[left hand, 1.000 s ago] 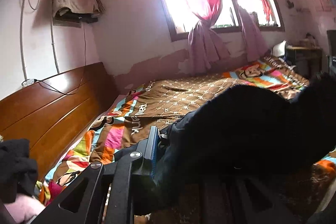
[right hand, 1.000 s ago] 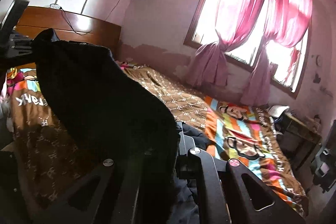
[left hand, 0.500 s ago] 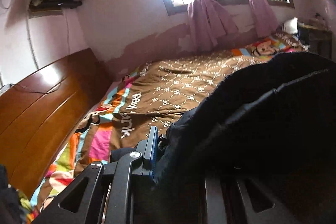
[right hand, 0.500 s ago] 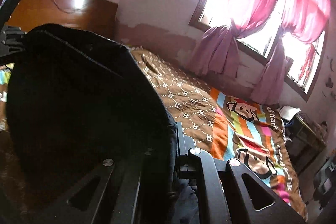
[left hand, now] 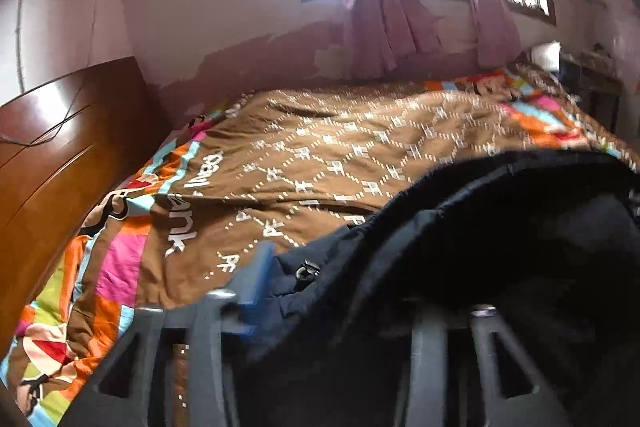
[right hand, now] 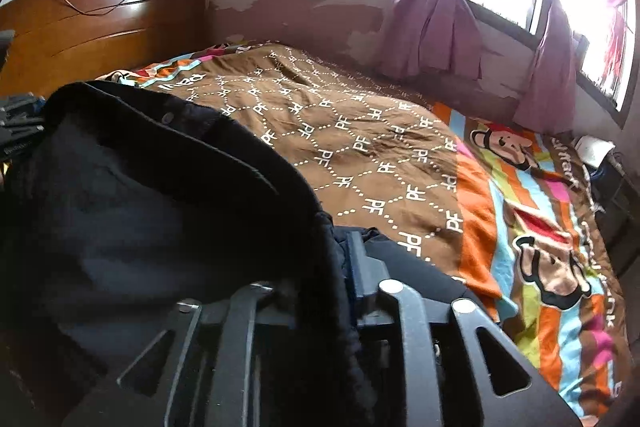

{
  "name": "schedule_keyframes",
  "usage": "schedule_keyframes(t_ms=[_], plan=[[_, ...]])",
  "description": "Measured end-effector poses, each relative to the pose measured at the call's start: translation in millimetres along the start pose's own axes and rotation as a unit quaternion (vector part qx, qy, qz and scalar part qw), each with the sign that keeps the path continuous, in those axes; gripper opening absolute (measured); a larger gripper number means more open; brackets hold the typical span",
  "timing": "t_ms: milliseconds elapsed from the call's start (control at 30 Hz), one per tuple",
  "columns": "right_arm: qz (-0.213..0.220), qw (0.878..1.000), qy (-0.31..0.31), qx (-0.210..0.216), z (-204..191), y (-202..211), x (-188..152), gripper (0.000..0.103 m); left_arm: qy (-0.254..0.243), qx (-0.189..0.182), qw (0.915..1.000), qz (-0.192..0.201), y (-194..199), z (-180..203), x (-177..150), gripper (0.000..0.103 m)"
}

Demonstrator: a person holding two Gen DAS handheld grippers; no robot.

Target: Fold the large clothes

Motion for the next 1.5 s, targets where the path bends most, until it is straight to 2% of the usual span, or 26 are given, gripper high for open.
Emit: schedule_keyframes(t_ms=[33, 67, 100, 133, 167, 233, 333, 433, 533, 567, 700, 767, 900, 967, 1067, 1333, 1467, 1500], plan=[[0.002, 1.000, -0.001, -0.014, 2, 3, 1, 0.037, 0.018, -0.003, 0.9997, 0.014, 6, -9, 4, 0.081], [0.007, 1.000, -0.005, -0.024, 7, 9, -1, 0.043, 0.043, -0.013, 0.9983, 0.038, 17, -18, 8, 0.090], [0.013, 0.999, -0.011, -0.030, 12, 15, -1, 0.052, 0.062, -0.023, 0.9961, 0.058, 26, -25, 11, 0.098], [0.022, 0.999, -0.016, -0.033, 19, 23, 0, 0.058, 0.083, -0.033, 0.9929, 0.079, 37, -33, 15, 0.099], [0.031, 0.999, -0.022, -0.039, 25, 30, 4, 0.058, 0.098, -0.041, 0.9900, 0.092, 46, -40, 18, 0.099], [0.045, 0.997, -0.034, -0.051, 33, 46, 10, 0.064, 0.106, -0.045, 0.9891, 0.092, 56, -45, 20, 0.099], [0.071, 0.995, -0.047, -0.057, 40, 73, 17, 0.075, 0.076, -0.051, 0.9926, 0.080, 64, -38, 17, 0.099], [0.082, 0.995, -0.041, -0.028, 27, 98, 14, 0.086, 0.021, -0.071, 0.9953, 0.063, 70, -19, 2, 0.100], [0.061, 0.998, -0.028, 0.019, 2, 107, -8, 0.087, -0.021, -0.104, 0.9938, 0.036, 69, 6, -22, 0.100], [0.042, 0.998, -0.023, 0.041, -9, 103, -20, 0.087, -0.031, -0.114, 0.9926, 0.025, 69, 14, -28, 0.100], [-0.024, 0.993, -0.033, 0.109, -37, 80, -63, 0.087, -0.072, -0.171, 0.9823, -0.025, 56, 51, -62, 0.100], [-0.051, 0.990, -0.040, 0.125, -47, 62, -85, 0.087, -0.089, -0.183, 0.9782, -0.041, 49, 63, -71, 0.100], [-0.049, 0.990, -0.050, 0.119, -45, 39, -94, 0.089, -0.118, -0.148, 0.9810, -0.044, 26, 79, -71, 0.103], [-0.040, 0.993, -0.049, 0.104, -40, 31, -86, 0.090, -0.102, -0.153, 0.9819, -0.043, 17, 81, -59, 0.103], [-0.033, 0.992, -0.059, 0.104, -31, 19, -73, 0.092, -0.076, -0.153, 0.9840, -0.050, 2, 78, -42, 0.103], [-0.040, 0.994, -0.061, 0.085, -4, -33, -29, 0.102, -0.064, -0.102, 0.9868, -0.107, -55, 79, -3, 0.103], [-0.056, 0.992, -0.073, 0.082, 6, -55, 0, 0.102, -0.026, -0.068, 0.9889, -0.129, -78, 61, 18, 0.103], [-0.068, 0.991, -0.076, 0.084, 11, -63, 4, 0.102, -0.011, -0.069, 0.9876, -0.140, -86, 56, 19, 0.103]])
Point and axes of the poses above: each gripper's, at about its wrist camera, not at the fingertips, and y roughly against the way its jaws point, z to its right, x to its top, the point moved 8 cm from there along -y, roughly the way its jaws point, and after that the axes turned 14 degrees about -z, right-handed, at the moved point
